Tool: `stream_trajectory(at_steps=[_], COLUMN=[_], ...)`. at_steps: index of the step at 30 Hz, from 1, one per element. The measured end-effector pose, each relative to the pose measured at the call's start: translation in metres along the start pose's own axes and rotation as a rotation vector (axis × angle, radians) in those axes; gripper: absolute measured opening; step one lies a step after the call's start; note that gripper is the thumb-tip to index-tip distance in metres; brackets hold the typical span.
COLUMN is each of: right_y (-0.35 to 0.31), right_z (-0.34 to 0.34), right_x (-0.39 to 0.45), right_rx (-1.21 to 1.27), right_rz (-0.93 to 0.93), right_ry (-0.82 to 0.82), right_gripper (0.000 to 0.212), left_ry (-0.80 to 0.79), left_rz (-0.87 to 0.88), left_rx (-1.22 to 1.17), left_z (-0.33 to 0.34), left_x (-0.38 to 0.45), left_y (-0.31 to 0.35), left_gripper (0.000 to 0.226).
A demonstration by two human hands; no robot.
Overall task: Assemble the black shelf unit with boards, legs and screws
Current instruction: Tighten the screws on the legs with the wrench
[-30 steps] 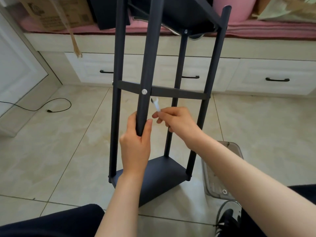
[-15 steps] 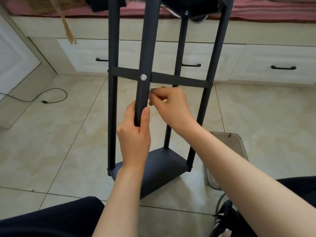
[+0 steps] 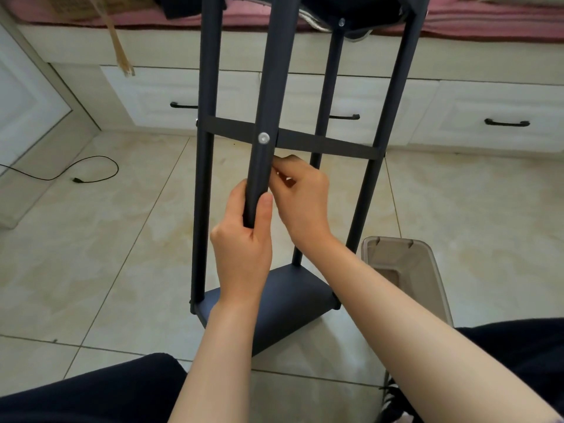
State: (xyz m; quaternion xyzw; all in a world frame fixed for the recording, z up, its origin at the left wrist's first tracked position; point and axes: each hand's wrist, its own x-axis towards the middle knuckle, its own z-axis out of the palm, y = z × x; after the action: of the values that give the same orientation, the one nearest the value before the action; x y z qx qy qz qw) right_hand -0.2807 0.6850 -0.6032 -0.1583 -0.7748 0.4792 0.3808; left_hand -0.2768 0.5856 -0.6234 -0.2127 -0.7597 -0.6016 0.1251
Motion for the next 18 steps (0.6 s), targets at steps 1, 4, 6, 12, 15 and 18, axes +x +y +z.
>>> stream_trajectory(at_steps=[1, 4, 6, 12, 15, 18], right_y=[0.001, 0.003, 0.004, 0.007, 0.007, 0.008], right_z=[0.003, 0.013, 0.019, 0.024, 0.011, -0.005], right_x=[0.000, 0.004, 0.009, 0.015, 0.007, -0.002], right_rx=[0.009, 0.027, 0.025, 0.104, 0.107, 0.097], right_rz=[-0.011, -0.027, -0.009, 0.104, 0.085, 0.136], right_ry=[0.024, 0.074, 0.097, 0.088, 0.049, -0.039], right_gripper=[0.014, 0.015, 0.017, 0.014, 0.014, 0.017], left_ry=[-0.002, -0.001, -0.006, -0.020, -0.022, -0.024], left_rz=[-0.002, -0.006, -0.009, -0.009, -0.013, -0.011], left_rx=[-0.004, -0.008, -0.013, -0.007, -0.001, 0.002], left_z=[0.000, -0.002, -0.003, -0.001, 0.000, 0.001], left_x=[0.000, -0.001, -0.001, 0.001, 0.001, 0.000], left_y=[0.000, -0.002, -0.003, -0.002, -0.001, 0.001], left_gripper=[0.044, 0.042, 0.044, 0.046, 0.043, 0.045])
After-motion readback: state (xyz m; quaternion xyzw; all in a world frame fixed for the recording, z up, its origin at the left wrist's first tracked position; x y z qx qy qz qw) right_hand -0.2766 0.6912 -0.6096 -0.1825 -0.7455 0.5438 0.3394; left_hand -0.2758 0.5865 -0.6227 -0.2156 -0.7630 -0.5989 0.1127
